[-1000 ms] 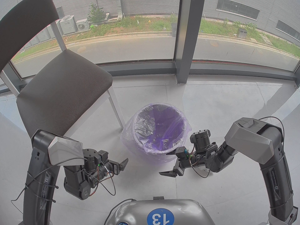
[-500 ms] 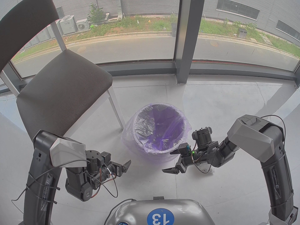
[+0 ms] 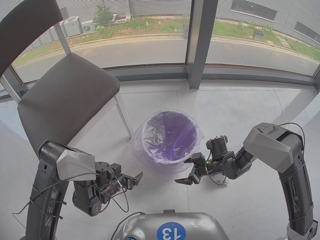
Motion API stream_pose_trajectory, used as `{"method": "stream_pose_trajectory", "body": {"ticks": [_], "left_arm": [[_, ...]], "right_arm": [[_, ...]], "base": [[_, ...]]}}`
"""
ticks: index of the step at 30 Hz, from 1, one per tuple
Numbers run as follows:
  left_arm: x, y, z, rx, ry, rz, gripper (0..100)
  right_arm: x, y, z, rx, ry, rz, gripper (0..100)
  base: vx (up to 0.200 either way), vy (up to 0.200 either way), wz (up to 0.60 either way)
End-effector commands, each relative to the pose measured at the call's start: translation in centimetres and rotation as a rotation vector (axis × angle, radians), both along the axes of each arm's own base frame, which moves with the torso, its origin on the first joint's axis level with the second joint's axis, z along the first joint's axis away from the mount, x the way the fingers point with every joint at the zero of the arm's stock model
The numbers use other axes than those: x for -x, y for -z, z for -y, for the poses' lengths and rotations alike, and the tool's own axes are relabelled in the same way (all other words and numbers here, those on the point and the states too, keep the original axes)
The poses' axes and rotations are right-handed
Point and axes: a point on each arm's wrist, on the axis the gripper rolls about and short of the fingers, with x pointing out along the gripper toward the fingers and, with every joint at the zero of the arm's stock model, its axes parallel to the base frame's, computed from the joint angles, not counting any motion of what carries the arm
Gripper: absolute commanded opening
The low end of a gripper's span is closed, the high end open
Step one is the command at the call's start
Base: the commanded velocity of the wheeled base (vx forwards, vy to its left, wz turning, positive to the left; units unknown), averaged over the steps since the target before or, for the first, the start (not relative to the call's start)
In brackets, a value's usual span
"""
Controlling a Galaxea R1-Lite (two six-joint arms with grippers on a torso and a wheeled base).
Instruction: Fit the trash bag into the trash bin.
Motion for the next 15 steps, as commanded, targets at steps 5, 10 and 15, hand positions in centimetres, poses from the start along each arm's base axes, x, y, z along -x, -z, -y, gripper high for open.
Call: {"method": "stream_pose_trajectory", "body": {"ticks": [5, 10, 15], "left_arm": [[0.6, 0.7, 2.1, 0.008, 0.064, 0.004, 100], [0.6, 0.4, 3.4, 0.017, 0.103, 0.029, 100], [-1.4, 0.1, 5.1, 0.047, 0.125, 0.119, 100]], "right_arm": [[3.5, -2.6, 0.4, -0.01, -0.037, 0.055, 100], [4.8, -4.4, 1.4, -0.02, -0.027, 0.078, 100], [5.8, -5.9, 3.3, -0.038, 0.004, 0.115, 100]], "base": [[0.0, 0.0, 0.0], [0.0, 0.0, 0.0], [0.0, 0.0, 0.0]]}}
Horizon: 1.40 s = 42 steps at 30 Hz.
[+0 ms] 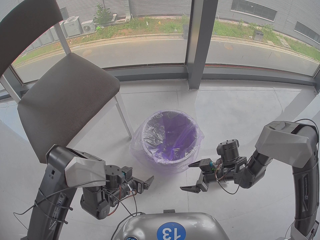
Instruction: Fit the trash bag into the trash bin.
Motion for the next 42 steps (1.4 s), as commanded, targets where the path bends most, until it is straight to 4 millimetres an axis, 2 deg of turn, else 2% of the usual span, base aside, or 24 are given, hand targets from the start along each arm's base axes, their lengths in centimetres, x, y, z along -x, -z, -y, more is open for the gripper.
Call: {"method": "stream_pose_trajectory", "body": {"ticks": [1, 4, 10, 14, 19, 21, 23, 32, 36, 39, 42], "left_arm": [[-2.1, 0.2, 1.7, 0.041, 0.019, 0.096, 100], [-3.6, 1.2, 1.9, 0.019, 0.019, 0.109, 100], [-6.8, 0.6, 1.6, -0.027, -0.012, 0.072, 100], [-8.1, 0.3, 1.1, -0.061, -0.026, 0.045, 100], [-11.0, -0.2, 2.1, -0.066, -0.047, 0.057, 100], [-11.3, -0.3, 2.3, -0.07, -0.053, 0.055, 100], [-12.6, -0.5, 2.7, -0.105, -0.085, 0.031, 100], [-13.9, -0.1, 2.8, -0.237, -0.062, -0.035, 100], [-13.8, 0.2, 2.6, -0.277, -0.047, -0.021, 100], [-13.5, -0.8, 1.9, -0.273, -0.067, -0.001, 100], [-12.0, -2.5, 1.3, -0.271, -0.06, -0.005, 100]], "right_arm": [[0.6, -2.7, 1.9, -0.032, 0.039, 0.068, 100], [0.2, -3.0, 3.0, -0.044, 0.074, 0.087, 100], [-0.6, -3.3, 4.7, -0.065, 0.136, 0.1, 100], [-1.1, -3.5, 5.6, -0.07, 0.162, 0.114, 100], [-1.3, -3.6, 6.5, -0.075, 0.186, 0.137, 100], [-1.3, -3.6, 6.6, -0.075, 0.189, 0.138, 100], [-1.1, -3.6, 7.1, -0.08, 0.2, 0.153, 100], [-0.6, -3.7, 8.1, -0.084, 0.224, 0.175, 100], [-0.7, -3.8, 8.6, -0.086, 0.239, 0.184, 100], [-0.8, -4.0, 9.3, -0.089, 0.259, 0.202, 100], [-0.8, -4.1, 10.0, -0.1, 0.28, 0.223, 100]], "base": [[0.0, 0.0, 0.0], [0.0, 0.0, 0.0], [0.0, 0.0, 0.0], [0.0, 0.0, 0.0], [0.0, 0.0, 0.0], [0.0, 0.0, 0.0], [0.0, 0.0, 0.0], [0.0, 0.0, 0.0], [0.0, 0.0, 0.0], [0.0, 0.0, 0.0], [0.0, 0.0, 0.0]]}}
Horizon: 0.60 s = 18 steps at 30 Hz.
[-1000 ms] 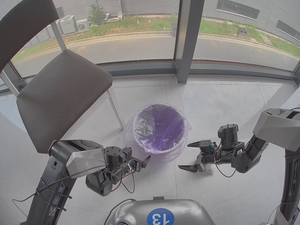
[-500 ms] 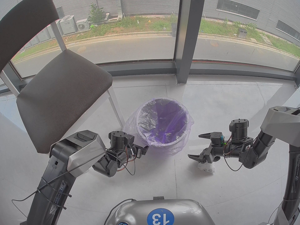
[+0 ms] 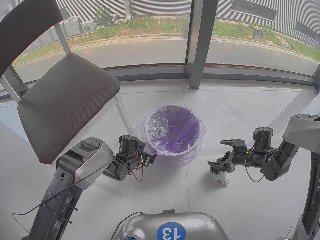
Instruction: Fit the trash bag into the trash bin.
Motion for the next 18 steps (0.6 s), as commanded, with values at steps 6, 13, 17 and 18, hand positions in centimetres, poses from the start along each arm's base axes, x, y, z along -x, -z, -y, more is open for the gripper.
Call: {"method": "stream_pose_trajectory", "body": {"ticks": [6, 13, 17, 18], "left_arm": [[4.9, -5.7, -1.4, 0.019, 0.02, 0.041, 100], [9.0, -9.4, -1.7, 0.039, 0.053, 0.099, 100], [11.1, -10.7, -1.5, 0.038, 0.076, 0.095, 100], [11.5, -10.8, -1.3, 0.036, 0.081, 0.094, 100]], "right_arm": [[-0.1, -0.2, 1.6, -0.081, 0.075, 0.032, 100], [-2.2, 2.6, 1.8, -0.1, 0.106, 0.081, 100], [-4.4, 4.2, 2.8, -0.099, 0.146, 0.1, 100], [-5.0, 4.4, 2.9, -0.101, 0.152, 0.112, 100]], "base": [[0.0, 0.0, 0.0], [0.0, 0.0, 0.0], [0.0, 0.0, 0.0], [0.0, 0.0, 0.0]]}}
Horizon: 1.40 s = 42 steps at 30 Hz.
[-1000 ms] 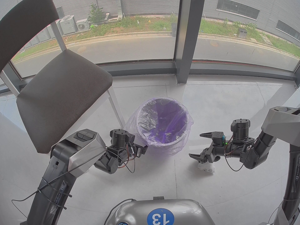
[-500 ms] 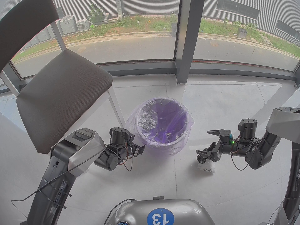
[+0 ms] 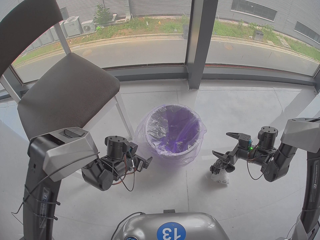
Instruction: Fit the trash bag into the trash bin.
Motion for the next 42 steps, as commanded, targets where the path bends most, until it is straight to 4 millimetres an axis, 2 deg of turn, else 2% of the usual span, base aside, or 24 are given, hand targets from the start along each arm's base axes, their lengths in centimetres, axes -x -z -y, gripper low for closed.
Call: {"method": "stream_pose_trajectory", "body": {"ticks": [1, 2, 4, 6, 8, 9, 15, 17, 24, 31, 42], "left_arm": [[3.0, -4.4, 0.5, 0.026, 0.037, 0.062, 100], [4.0, -4.9, 0.9, 0.026, 0.053, 0.066, 100], [5.2, -6.0, 1.3, 0.051, 0.076, 0.107, 100], [6.4, -7.1, 1.6, 0.079, 0.098, 0.153, 100], [6.4, -7.2, 1.7, 0.082, 0.099, 0.157, 100], [7.3, -8.5, 1.9, 0.099, 0.117, 0.196, 100], [7.7, -9.6, 1.8, 0.114, 0.119, 0.224, 100], [7.8, -9.9, 1.3, 0.118, 0.11, 0.234, 100], [8.5, -10.4, 0.8, 0.138, 0.104, 0.261, 100], [9.0, -10.4, 0.5, 0.147, 0.104, 0.278, 100], [9.7, -11.4, 0.5, 0.167, 0.114, 0.309, 100]], "right_arm": [[-2.9, 3.6, 1.2, -0.005, 0.049, 0.0, 100], [-4.4, 4.2, 1.5, -0.007, 0.064, 0.028, 100], [-5.8, 4.6, 1.6, -0.007, 0.092, 0.064, 100], [-6.7, 5.0, 1.7, -0.018, 0.117, 0.08, 100], [-6.8, 5.0, 1.7, -0.019, 0.117, 0.082, 100], [-8.0, 5.6, 1.5, -0.072, 0.127, 0.086, 100], [-9.9, 5.7, 0.2, -0.152, 0.146, 0.139, 100], [-11.3, 6.1, -1.1, -0.188, 0.179, 0.222, 100], [-11.9, 7.2, -3.6, -0.218, 0.142, 0.247, 100], [-11.8, 8.9, -4.8, -0.203, 0.123, 0.182, 100], [-11.4, 10.1, -5.1, -0.148, 0.121, 0.065, 100]], "base": [[0.0, 0.0, 0.0], [0.0, 0.0, 0.0], [0.0, 0.0, 0.0], [0.0, 0.0, 0.0], [0.0, 0.0, 0.0], [0.0, 0.0, 0.0], [0.0, 0.0, 0.0], [0.0, 0.0, 0.0], [0.0, 0.0, 0.0], [0.0, 0.0, 0.0], [0.0, 0.0, 0.0]]}}
